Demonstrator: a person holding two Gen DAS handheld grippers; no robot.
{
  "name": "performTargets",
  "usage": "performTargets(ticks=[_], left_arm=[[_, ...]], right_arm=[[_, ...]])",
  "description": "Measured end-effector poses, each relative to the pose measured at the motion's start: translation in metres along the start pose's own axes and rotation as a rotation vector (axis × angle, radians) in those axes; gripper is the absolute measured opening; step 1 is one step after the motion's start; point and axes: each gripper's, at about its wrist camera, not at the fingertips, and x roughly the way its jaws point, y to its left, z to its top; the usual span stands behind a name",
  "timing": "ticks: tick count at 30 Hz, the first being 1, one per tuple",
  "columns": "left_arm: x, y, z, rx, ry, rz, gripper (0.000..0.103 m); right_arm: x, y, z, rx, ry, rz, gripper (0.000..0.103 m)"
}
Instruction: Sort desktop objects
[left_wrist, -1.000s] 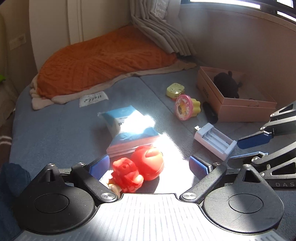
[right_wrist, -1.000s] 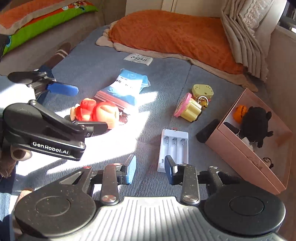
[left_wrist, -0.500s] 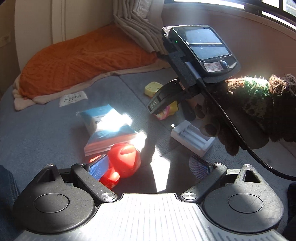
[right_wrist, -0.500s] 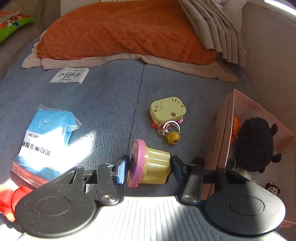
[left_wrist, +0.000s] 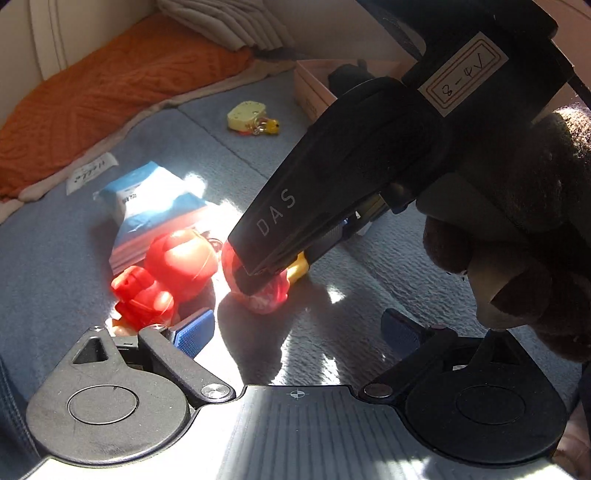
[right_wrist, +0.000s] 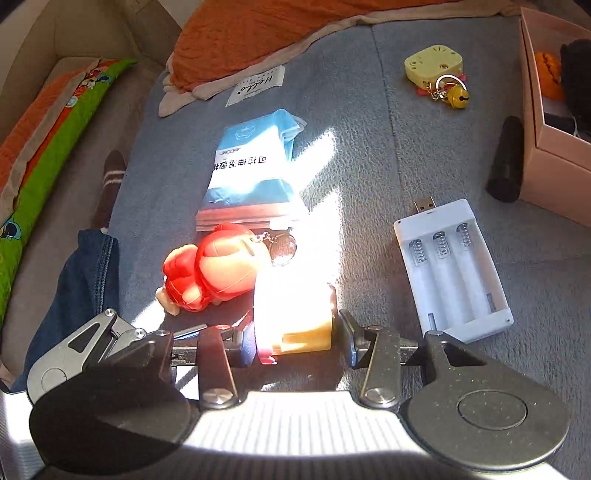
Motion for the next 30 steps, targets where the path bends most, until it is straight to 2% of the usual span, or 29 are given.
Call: performTargets(ticks=[2,6,10,13,17,24,27,30], left_arm=[[0.004,0.003,0.0,-0.01,0.011,0.014,0.1],[0.007,0.005,0.002,-0.02,0.013,0.03,0.1],[0.007,0.002,0.003,-0.016,0.006,0.03,0.1],[0.01,0.001,0.003,-0.018,0.011,0.042,0.1],[0.013,0.002,0.003,-0.028,0.019,0.055,0.1],[0.017,0.002,0.003,-0.025,0.03,0.061,0.1],[0.019,-0.002,0.002,-0.008,0.035,0.05,0.1],[0.022,-0.005,-0.001,0.007,0.051,0.051,0.1]], right_arm=[[-0.009,-0.002,-0.003,-0.001,-0.021,-0.021,0.044],[-0.037,-0.005,-0.008,-0.085,-0.09,-0.119,0.049],[-0.059,-0.004,-0.018,-0.209,-0.17,-0.295,0.057],[-0.068,-0.012,-0.018,-0.211,-0.2,-0.338,0.057],[-0.068,-0.018,-0.011,-0.199,-0.216,-0.326,0.057],[-0.067,0.008,-0.026,-0.341,-0.212,-0.266,0.058],[-0.055,0.025,-0.028,-0.414,-0.214,-0.297,0.064],[-0.039,0.033,-0.023,-0.434,-0.196,-0.277,0.07]])
